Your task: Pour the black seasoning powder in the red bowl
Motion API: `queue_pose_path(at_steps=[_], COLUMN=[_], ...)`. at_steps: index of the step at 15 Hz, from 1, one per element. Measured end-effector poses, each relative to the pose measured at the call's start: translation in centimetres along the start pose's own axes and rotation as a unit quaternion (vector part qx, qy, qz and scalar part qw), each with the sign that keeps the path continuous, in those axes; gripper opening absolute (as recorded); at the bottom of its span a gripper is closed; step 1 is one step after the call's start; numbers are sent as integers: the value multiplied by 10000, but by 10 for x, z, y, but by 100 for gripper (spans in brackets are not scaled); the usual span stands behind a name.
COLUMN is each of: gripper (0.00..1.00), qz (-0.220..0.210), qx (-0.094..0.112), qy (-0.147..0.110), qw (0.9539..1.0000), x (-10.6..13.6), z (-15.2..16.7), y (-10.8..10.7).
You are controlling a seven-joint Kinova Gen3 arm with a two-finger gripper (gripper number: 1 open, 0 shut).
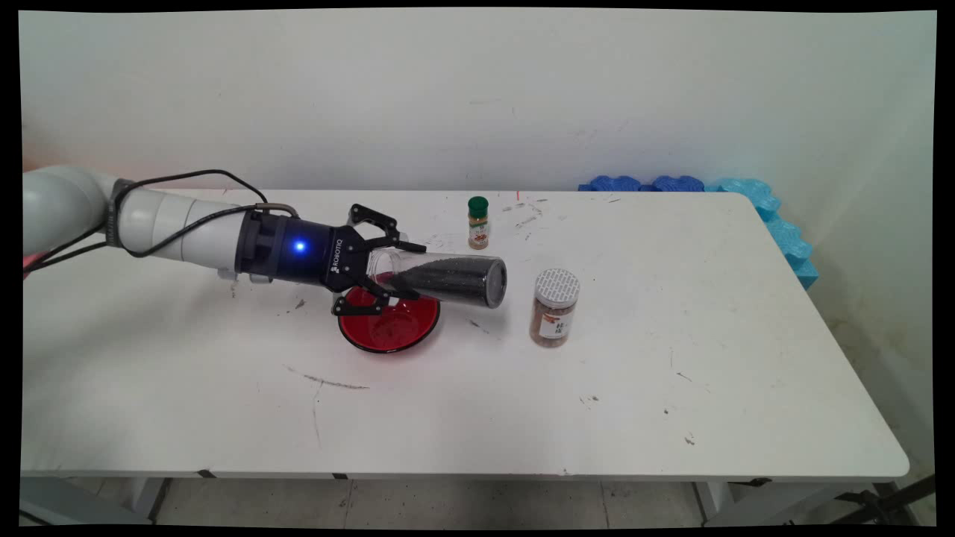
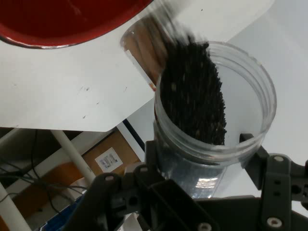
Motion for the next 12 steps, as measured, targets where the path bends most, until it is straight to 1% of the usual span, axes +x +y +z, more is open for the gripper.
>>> queue_pose_path(at_steps=[5, 12], gripper=[0, 0], qz=[-121, -187], qx=[-52, -81], qy=[-5, -17], qw=[9999, 9998], x=[2, 4], z=[1, 0], y=[0, -1])
